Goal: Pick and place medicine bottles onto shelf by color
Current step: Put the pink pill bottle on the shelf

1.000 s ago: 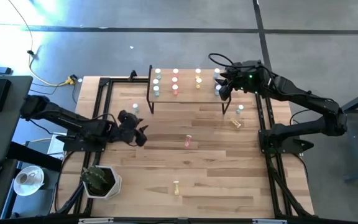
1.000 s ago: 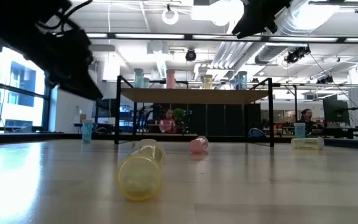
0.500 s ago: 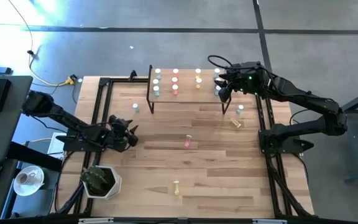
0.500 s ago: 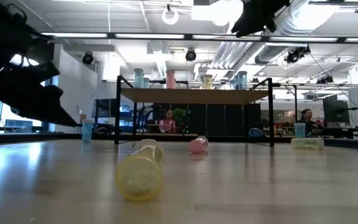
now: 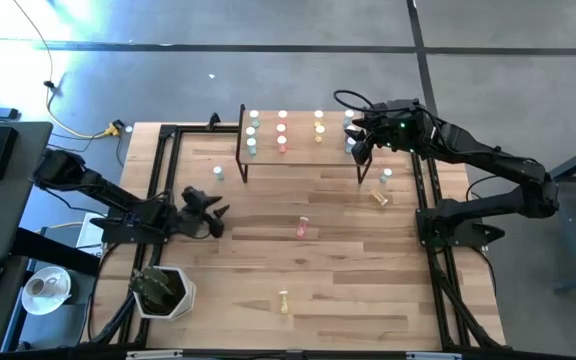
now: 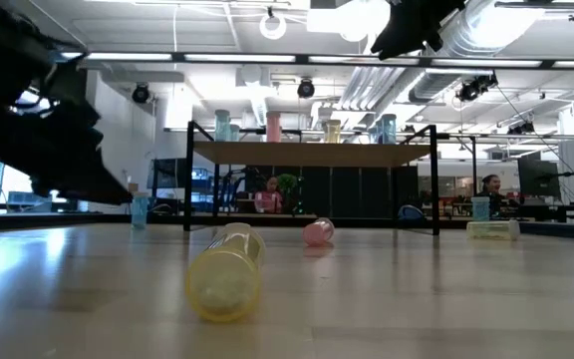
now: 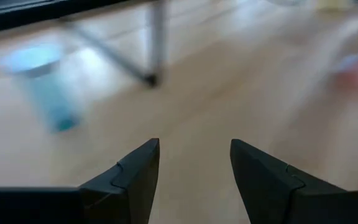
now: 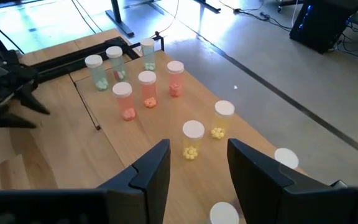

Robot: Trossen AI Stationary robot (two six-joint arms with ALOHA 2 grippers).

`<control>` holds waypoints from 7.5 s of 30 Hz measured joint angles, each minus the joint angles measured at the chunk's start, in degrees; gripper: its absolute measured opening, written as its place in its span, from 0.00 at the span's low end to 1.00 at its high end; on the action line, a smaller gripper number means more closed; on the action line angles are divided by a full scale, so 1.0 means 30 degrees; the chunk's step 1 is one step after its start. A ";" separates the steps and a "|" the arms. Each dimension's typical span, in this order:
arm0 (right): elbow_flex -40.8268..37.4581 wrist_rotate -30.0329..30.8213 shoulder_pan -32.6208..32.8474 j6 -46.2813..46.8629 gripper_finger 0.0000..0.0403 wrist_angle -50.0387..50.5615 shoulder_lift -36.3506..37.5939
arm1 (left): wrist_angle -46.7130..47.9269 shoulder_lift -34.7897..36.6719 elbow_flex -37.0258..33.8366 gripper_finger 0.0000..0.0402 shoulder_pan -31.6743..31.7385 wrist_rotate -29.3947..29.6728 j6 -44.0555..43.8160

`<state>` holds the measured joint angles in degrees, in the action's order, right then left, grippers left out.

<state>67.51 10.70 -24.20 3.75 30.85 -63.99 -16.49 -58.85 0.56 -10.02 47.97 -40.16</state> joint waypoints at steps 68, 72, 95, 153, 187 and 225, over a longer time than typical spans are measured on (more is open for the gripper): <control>-0.0015 -0.0512 0.2317 0.4239 0.38 0.2703 -0.0007 | 0.6812 -1.6225 2.0903 0.53 0.2584 -0.8774 0.1874; -0.0015 -0.0503 0.2735 0.4451 0.38 0.2703 -0.0007 | 0.6633 -1.6390 2.0903 0.53 0.2427 -0.8202 0.1864; -0.0015 -0.0466 0.3380 0.4458 0.38 0.2595 -0.0007 | 0.4896 -1.9386 2.0932 0.53 0.3126 -0.8987 0.1623; -0.0015 -0.4909 0.4972 -0.0889 0.49 0.1564 -0.0007 | 0.1048 -1.3741 2.0866 0.21 0.5079 -1.4033 1.2617; -0.0015 -0.4634 0.6819 -0.2332 0.49 0.1883 -0.0007 | -0.6127 -1.3741 2.0881 0.21 0.6106 -1.5317 1.5286; -0.0015 -0.4632 0.6811 -0.1227 0.25 0.1497 -0.0311 | -0.5759 -1.3733 2.0903 0.35 0.6140 -1.4122 1.6114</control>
<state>67.46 -3.20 -3.77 0.07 35.34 -64.92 -33.76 -100.05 63.26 8.40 5.61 8.19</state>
